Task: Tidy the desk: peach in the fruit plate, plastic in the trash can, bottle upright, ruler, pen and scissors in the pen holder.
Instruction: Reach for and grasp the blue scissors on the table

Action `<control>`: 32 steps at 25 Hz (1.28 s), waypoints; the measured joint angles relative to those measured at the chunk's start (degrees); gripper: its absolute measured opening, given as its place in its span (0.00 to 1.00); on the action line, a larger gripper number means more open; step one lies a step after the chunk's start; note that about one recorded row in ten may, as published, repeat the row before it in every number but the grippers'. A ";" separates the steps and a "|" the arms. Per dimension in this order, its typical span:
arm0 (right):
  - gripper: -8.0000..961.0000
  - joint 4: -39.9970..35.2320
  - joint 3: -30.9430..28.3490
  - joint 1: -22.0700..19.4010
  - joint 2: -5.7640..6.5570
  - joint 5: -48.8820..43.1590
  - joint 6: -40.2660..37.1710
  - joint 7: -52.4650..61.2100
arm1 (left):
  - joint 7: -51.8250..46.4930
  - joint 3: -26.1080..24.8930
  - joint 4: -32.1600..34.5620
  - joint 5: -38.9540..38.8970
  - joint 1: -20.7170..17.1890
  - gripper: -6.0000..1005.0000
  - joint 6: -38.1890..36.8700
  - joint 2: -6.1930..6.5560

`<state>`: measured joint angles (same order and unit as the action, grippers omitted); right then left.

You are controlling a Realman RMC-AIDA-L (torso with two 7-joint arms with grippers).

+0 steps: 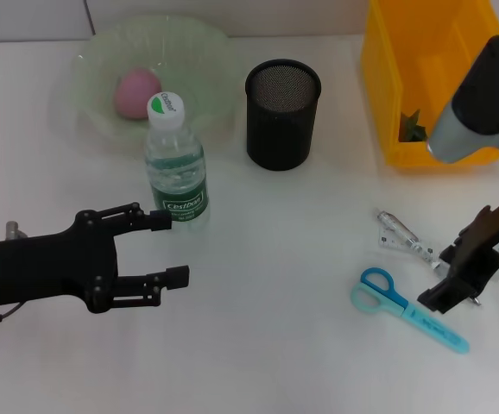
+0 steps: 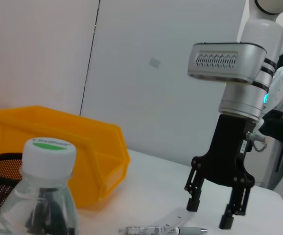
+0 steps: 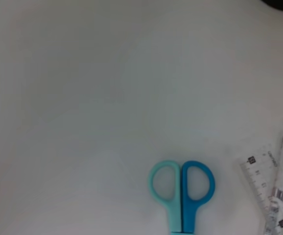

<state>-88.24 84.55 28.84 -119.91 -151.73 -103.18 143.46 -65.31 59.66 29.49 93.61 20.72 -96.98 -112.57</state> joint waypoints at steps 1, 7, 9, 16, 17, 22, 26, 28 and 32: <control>0.73 0.65 0.88 -0.12 0.00 0.18 0.51 0.32 | 0.00 0.00 0.00 0.00 0.00 0.83 0.00 0.00; 0.73 2.74 6.08 -1.58 0.00 0.60 4.77 2.39 | 0.00 0.26 -0.08 0.00 0.30 0.83 0.98 -0.26; 0.73 3.07 6.57 -1.64 0.01 0.64 5.28 2.81 | 0.00 0.30 -0.15 0.00 0.36 0.83 1.03 -0.31; 0.72 4.03 9.91 -1.76 0.04 1.17 8.03 5.67 | 0.00 0.41 -0.43 0.00 1.08 0.83 1.84 -0.31; 0.72 4.07 10.46 -1.77 0.04 1.24 8.45 6.47 | 0.00 0.50 -0.46 0.00 1.14 0.83 1.98 -0.38; 0.64 4.26 10.92 -1.81 0.03 1.21 9.32 8.19 | 0.00 0.51 -0.40 0.00 1.18 0.83 2.12 -0.58; 0.45 4.43 11.43 -1.89 0.03 0.93 9.77 8.88 | 0.03 0.49 -0.49 0.00 1.18 0.83 2.45 -0.58; 0.43 4.52 12.19 -1.95 0.04 0.81 10.04 9.36 | 0.09 0.54 -0.49 0.00 1.19 0.83 2.66 -0.58; 0.38 4.59 12.37 -1.99 0.04 0.70 10.20 9.58 | 0.21 0.55 -0.49 0.00 1.24 0.83 3.11 -0.57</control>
<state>-83.65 96.91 26.85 -119.88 -151.03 -92.98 153.05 -65.09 60.21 29.00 93.60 21.96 -93.88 -113.13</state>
